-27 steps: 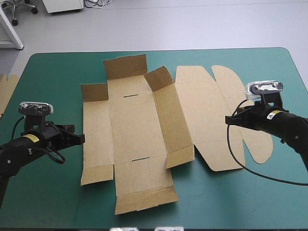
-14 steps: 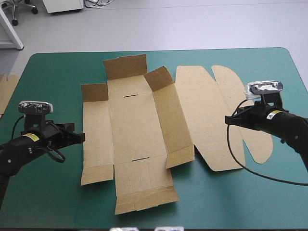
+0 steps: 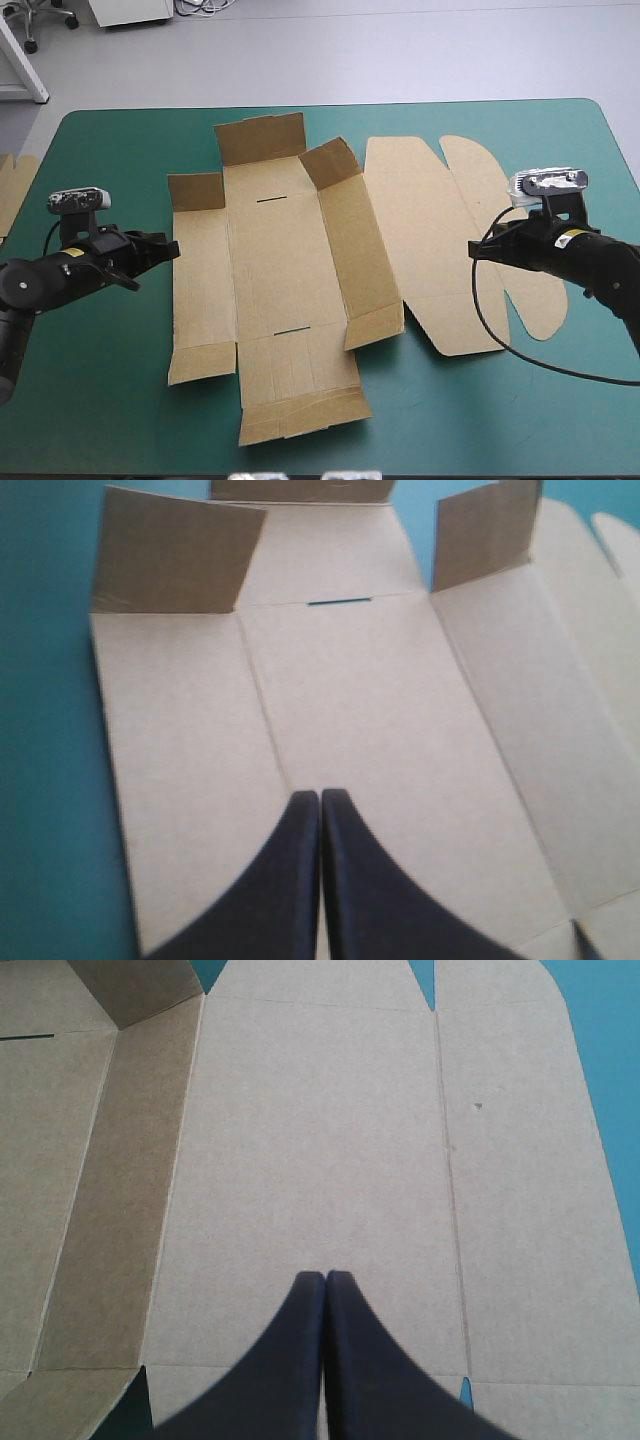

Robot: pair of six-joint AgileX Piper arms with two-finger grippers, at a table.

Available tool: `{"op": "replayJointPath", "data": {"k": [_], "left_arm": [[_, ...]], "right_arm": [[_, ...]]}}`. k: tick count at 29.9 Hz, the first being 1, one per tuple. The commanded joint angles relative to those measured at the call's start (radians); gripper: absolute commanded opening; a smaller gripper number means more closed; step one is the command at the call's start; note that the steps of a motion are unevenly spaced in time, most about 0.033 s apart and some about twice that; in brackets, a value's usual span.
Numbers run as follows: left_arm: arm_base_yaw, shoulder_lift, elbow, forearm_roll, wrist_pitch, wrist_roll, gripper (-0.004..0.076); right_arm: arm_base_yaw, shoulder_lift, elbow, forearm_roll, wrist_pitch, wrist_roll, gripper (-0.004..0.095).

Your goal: Fold the box

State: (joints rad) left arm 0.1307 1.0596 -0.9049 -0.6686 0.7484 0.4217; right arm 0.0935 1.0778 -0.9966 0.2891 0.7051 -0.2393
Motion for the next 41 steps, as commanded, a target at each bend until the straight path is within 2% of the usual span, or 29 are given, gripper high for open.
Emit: {"op": "replayJointPath", "data": {"k": [1, 8, 14, 23, 26, 30, 33, 35, 39, 41], "left_arm": [[0.091, 0.065, -0.034, -0.3, 0.038, 0.17, 0.0001], [0.298, 0.237, -0.034, -0.47, 0.222, 0.278, 0.0001], [0.343, 0.365, -0.034, -0.432, 0.484, 0.318, 0.0], [0.345, 0.374, -0.034, -0.255, 0.416, 0.239, 0.0], [0.345, 0.374, -0.027, -0.255, 0.413, 0.248, 0.0], [0.345, 0.374, 0.025, -0.272, 0.353, 0.307, 0.0004], [0.345, 0.374, 0.082, -0.281, 0.291, 0.315, 0.0088], [0.345, 0.374, 0.105, -0.283, 0.259, 0.315, 0.0199], [0.343, 0.372, 0.105, -0.313, 0.272, 0.315, 0.0403], [0.33, 0.372, 0.105, -0.314, 0.274, 0.315, 0.045]], "right_arm": [[-0.011, -0.02, -0.032, 0.017, -0.052, -0.012, -0.0019], [-0.011, -0.02, -0.032, 0.017, -0.052, -0.012, -0.0019], [-0.011, -0.02, -0.032, 0.017, -0.054, -0.012, -0.0019], [-0.011, -0.02, -0.032, 0.017, -0.052, -0.014, -0.0019], [-0.011, -0.02, -0.032, 0.017, -0.052, -0.014, -0.0019], [-0.011, -0.02, -0.032, 0.017, -0.052, -0.014, -0.0019], [-0.011, -0.02, -0.032, 0.017, -0.05, -0.014, -0.0019], [-0.011, -0.02, -0.032, 0.017, -0.048, -0.014, -0.0019], [-0.011, -0.02, -0.032, 0.017, -0.048, -0.014, -0.0019], [-0.011, -0.02, -0.032, 0.017, -0.048, -0.014, -0.0019]]}}
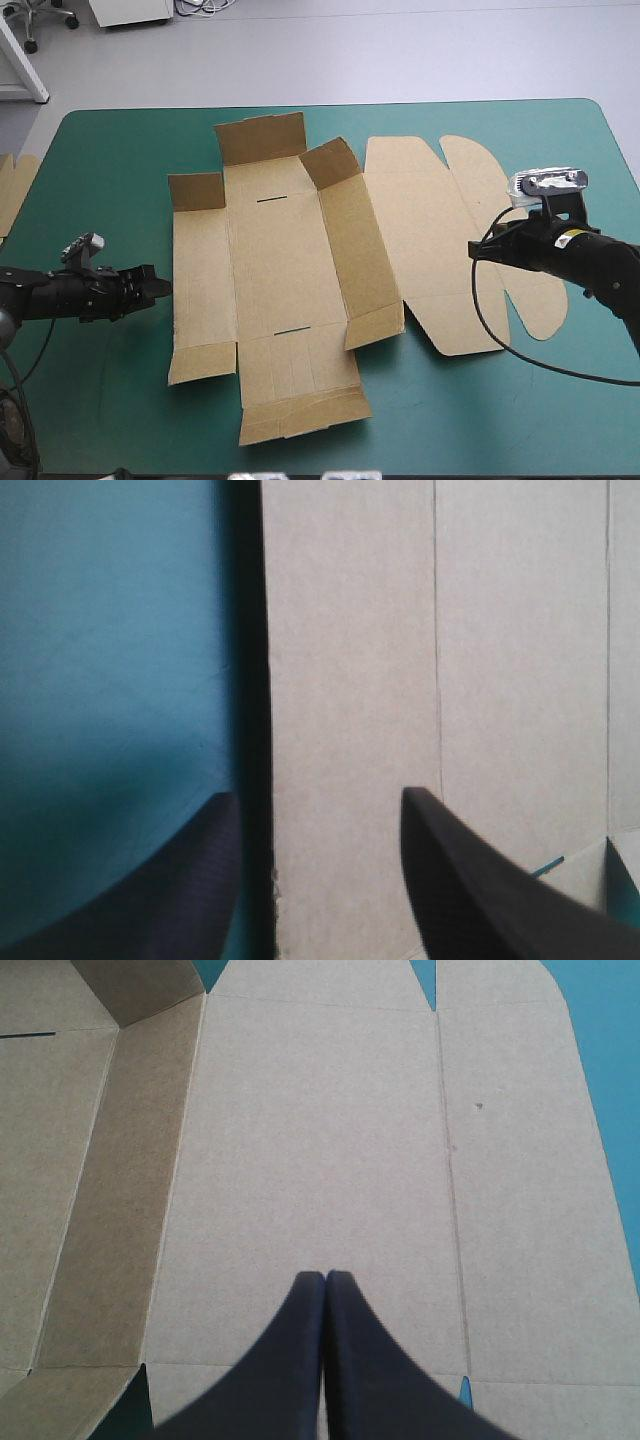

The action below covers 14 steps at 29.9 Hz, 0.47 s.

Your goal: Fold the box

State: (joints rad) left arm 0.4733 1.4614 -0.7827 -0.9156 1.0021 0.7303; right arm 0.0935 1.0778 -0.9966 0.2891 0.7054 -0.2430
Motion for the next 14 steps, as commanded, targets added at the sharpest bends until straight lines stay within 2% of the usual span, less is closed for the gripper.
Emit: {"op": "replayJointPath", "data": {"k": [1, 14], "left_arm": [[-0.022, -0.03, -0.017, -0.067, 0.02, 0.006, 0.0455], [-0.09, -0.028, 0.019, -0.014, -0.029, -0.019, 0.0455]], "right_arm": [[-0.011, -0.02, -0.032, 0.017, -0.048, -0.01, -0.0019], [-0.011, -0.02, -0.032, 0.017, -0.045, -0.011, -0.0019]]}}
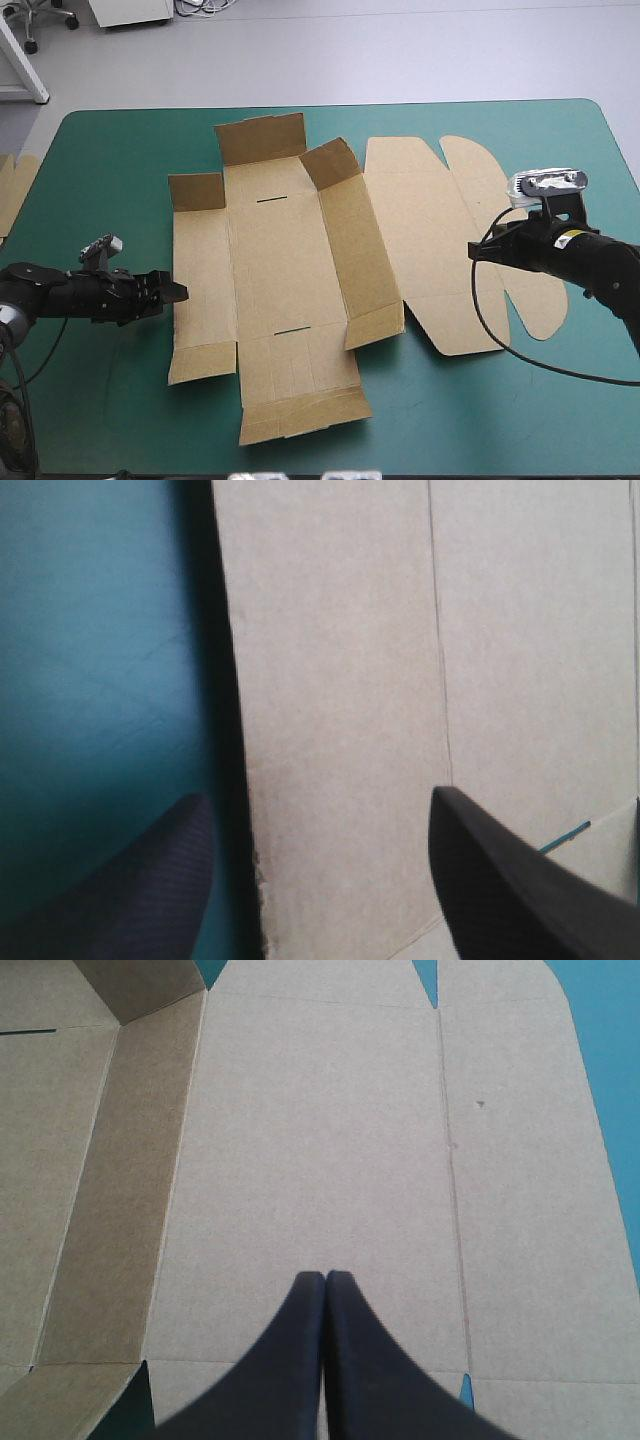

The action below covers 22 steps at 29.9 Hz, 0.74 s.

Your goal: Fold the box

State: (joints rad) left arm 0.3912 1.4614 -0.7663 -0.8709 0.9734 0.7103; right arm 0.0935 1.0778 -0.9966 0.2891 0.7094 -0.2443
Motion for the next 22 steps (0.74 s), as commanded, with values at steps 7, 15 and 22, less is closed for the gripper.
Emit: {"op": "replayJointPath", "data": {"k": [7, 15, 22], "left_arm": [[-0.007, -0.026, 0.036, -0.083, -0.037, 0.002, 0.0455], [-0.04, 0.036, 0.037, -0.109, -0.016, 0.032, 0.0447], [-0.044, 0.082, 0.037, -0.224, 0.055, 0.134, 0.0423]], "right_arm": [[-0.011, -0.02, -0.032, 0.022, -0.049, -0.012, -0.0019], [-0.011, -0.021, -0.032, 0.022, -0.049, -0.012, -0.0019], [-0.011, -0.021, -0.032, 0.022, -0.046, -0.012, -0.0019]]}}
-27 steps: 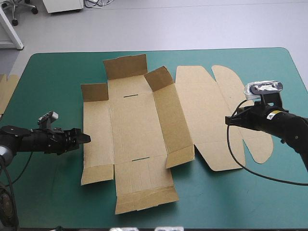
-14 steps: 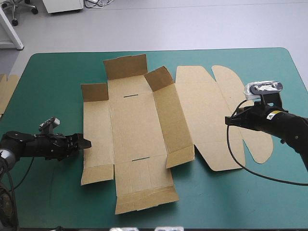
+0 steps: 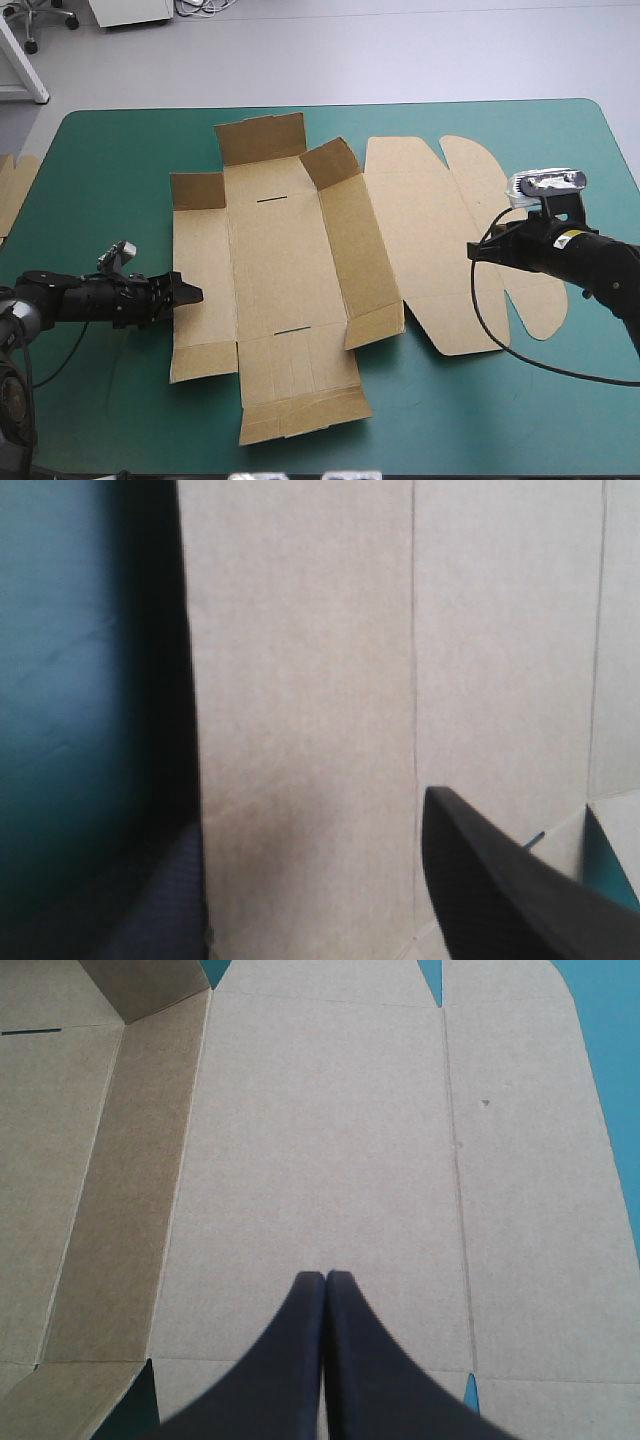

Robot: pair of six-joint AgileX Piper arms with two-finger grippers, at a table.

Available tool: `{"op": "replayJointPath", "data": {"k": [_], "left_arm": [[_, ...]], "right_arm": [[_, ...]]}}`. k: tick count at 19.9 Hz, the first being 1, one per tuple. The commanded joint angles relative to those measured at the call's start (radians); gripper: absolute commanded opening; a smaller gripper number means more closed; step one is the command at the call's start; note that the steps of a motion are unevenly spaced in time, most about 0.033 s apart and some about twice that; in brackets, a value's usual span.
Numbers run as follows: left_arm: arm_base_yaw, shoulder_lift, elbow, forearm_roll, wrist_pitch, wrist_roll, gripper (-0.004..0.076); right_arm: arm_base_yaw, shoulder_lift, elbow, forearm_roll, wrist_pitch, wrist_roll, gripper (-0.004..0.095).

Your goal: Fold the box

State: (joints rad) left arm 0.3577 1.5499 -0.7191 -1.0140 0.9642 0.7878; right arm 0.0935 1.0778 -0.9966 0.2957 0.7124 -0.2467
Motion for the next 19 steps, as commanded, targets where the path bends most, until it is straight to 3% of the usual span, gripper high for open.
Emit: {"op": "replayJointPath", "data": {"k": [1, 8, 19], "left_arm": [[-0.011, -0.006, -0.01, -0.106, 0.086, 0.079, 0.0419], [-0.101, -0.006, -0.01, -0.143, 0.114, 0.126, 0.0405], [-0.11, -0.006, -0.01, -0.208, 0.112, 0.159, 0.0351]], "right_arm": [[-0.011, -0.021, -0.032, 0.015, -0.049, -0.009, -0.0019], [-0.011, -0.021, -0.032, 0.015, -0.055, -0.009, -0.0019], [-0.011, -0.021, -0.032, 0.015, -0.051, -0.006, -0.0019]]}}
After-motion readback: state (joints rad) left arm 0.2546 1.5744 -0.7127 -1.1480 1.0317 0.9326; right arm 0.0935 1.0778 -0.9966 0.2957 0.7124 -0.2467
